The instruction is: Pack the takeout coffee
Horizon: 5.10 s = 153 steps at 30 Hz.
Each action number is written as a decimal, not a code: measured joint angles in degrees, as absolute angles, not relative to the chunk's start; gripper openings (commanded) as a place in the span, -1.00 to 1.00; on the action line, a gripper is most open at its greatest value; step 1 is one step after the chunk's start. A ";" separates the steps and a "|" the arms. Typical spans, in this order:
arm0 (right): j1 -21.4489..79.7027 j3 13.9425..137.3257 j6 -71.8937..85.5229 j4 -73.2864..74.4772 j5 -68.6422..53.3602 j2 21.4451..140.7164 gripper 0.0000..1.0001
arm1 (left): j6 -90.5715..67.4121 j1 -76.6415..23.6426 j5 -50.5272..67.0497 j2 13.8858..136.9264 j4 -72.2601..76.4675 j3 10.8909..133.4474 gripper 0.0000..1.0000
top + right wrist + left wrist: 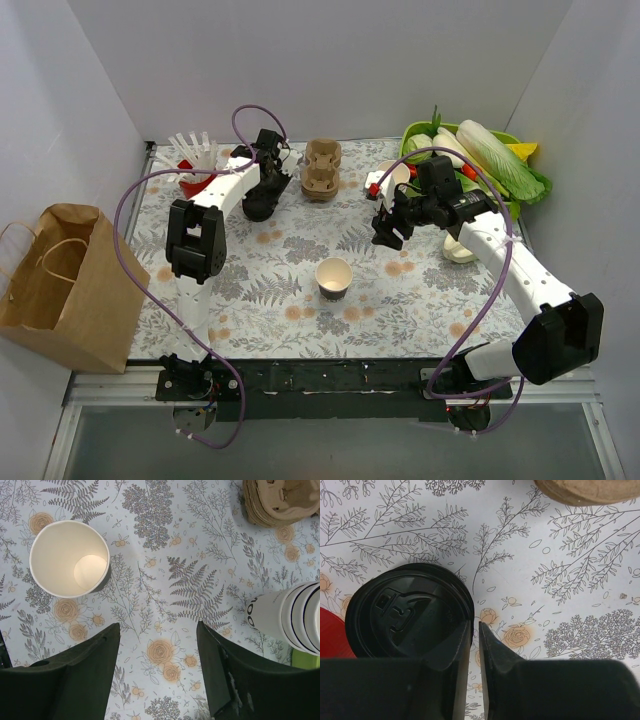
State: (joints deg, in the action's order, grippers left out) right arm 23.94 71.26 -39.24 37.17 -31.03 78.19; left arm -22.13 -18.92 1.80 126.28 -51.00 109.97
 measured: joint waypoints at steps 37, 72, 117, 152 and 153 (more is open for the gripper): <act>23.24 78.35 -33.65 36.77 -30.85 81.49 0.34 | -28.64 -18.55 20.69 115.92 -58.24 117.62 -1.00; 18.83 66.04 -26.39 43.51 -45.93 65.56 0.51 | -70.83 -25.76 72.97 83.07 -0.40 60.62 -1.00; 27.31 53.45 -16.45 17.50 -49.52 78.50 0.63 | -99.29 -26.02 75.96 95.37 33.61 48.56 -1.00; 28.62 51.13 -8.95 12.49 -40.38 81.12 0.64 | -103.35 -24.77 78.94 99.94 38.28 50.65 -1.00; 28.62 50.81 -8.67 12.12 -40.32 81.12 0.64 | -103.33 -24.67 78.94 99.94 38.13 50.65 -1.00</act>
